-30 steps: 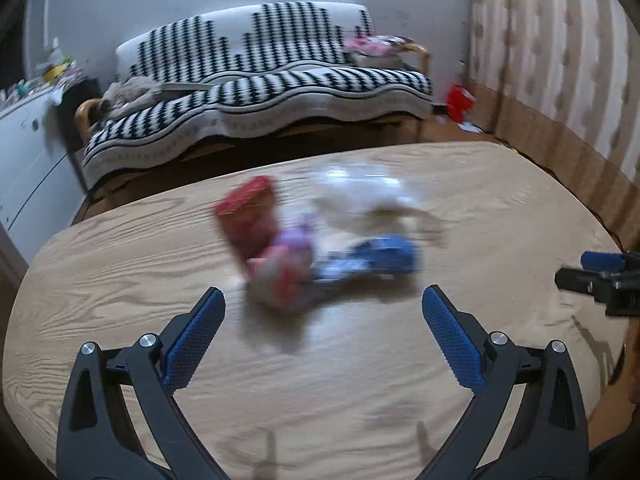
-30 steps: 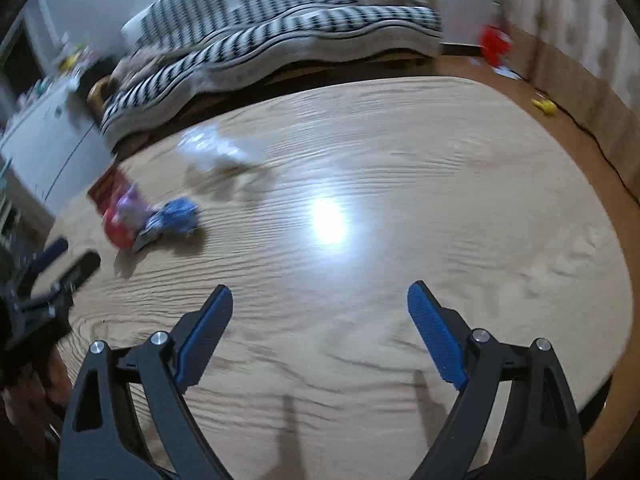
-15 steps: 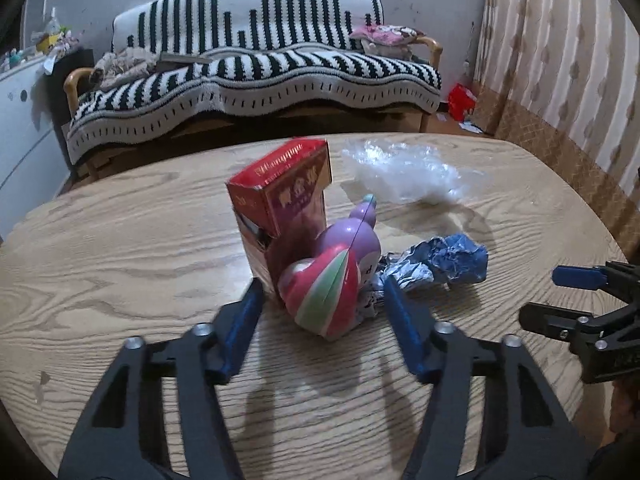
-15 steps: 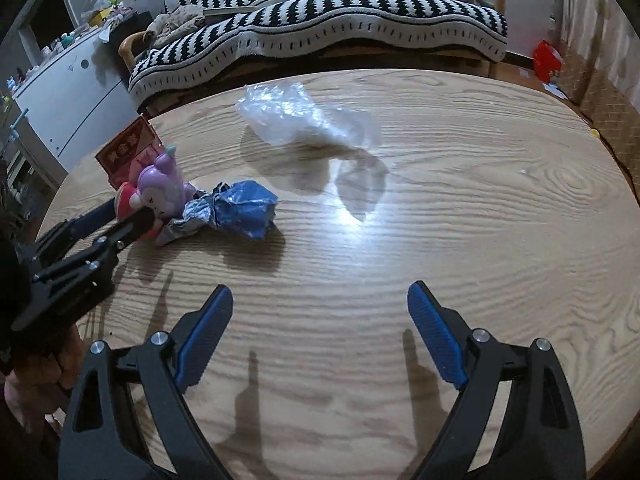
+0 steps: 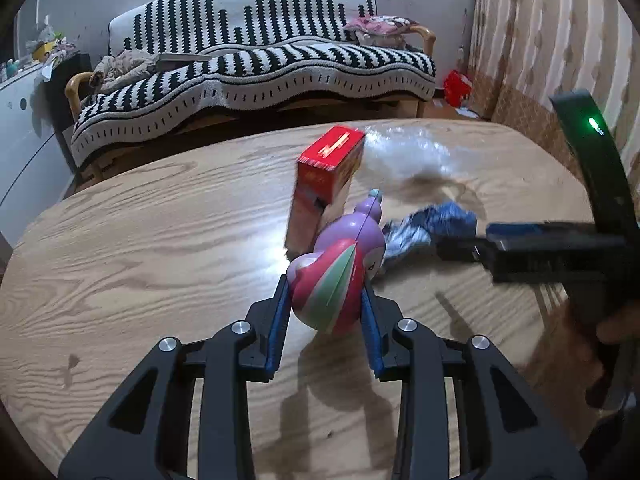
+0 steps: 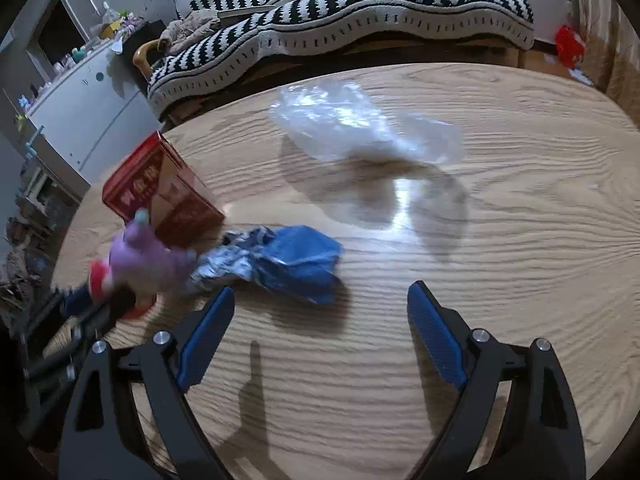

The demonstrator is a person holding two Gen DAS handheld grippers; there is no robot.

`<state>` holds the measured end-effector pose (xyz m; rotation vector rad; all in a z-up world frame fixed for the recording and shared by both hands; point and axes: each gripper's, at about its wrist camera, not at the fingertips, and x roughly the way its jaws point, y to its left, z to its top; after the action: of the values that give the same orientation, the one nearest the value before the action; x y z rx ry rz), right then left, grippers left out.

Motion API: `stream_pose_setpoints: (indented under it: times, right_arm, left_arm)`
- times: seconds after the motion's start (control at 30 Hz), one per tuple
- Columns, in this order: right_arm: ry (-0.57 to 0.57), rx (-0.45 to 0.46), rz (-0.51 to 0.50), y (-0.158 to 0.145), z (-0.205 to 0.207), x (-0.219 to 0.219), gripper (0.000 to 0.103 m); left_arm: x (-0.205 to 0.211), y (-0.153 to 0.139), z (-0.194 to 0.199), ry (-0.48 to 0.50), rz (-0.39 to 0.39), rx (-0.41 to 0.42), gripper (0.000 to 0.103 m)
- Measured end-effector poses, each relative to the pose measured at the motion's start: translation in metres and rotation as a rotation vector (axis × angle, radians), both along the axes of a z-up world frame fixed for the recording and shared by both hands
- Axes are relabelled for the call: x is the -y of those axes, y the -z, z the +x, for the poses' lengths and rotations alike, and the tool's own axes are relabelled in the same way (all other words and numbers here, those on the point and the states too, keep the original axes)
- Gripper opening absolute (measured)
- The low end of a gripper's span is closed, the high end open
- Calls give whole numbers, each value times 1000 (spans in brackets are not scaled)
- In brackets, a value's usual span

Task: Collect trash
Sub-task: 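Grasp the pink-and-green toy with the left tool while the right tool grasps the blue foil wrapper, then carry both items over the bin and open both tools to drop them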

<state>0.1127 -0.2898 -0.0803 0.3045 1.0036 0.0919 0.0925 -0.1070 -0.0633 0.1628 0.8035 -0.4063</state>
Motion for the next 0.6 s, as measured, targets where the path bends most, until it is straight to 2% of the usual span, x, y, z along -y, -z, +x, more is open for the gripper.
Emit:
stream_pose_setpoints:
  times: [0.07, 0.13, 0.17, 0.2, 0.23, 0.37, 0.6]
  right_arm:
    - [8, 10, 31, 2, 4, -2, 86]
    - [17, 19, 71, 2, 8, -3, 79]
    - [18, 21, 91, 2, 10, -4, 66]
    - [16, 20, 118, 3, 12, -4, 44]
    - [12, 16, 146, 5, 13, -5, 39]
    - [18, 34, 186, -1, 7, -5, 30]
    - [39, 80, 93, -34, -34, 22, 29]
  left_arm:
    - [-7, 1, -4, -11, 9, -3, 32]
    - [-15, 0, -5, -26, 0, -15, 32]
    - [-18, 0, -6, -30, -3, -16, 32]
    - [-21, -2, -7, -35, -5, -14, 32]
    - [-24, -4, -9, -40, -7, -9, 32]
    - [-28, -13, -13, -51, -26, -3, 32]
    - [5, -29, -27, -2, -49, 20, 32]
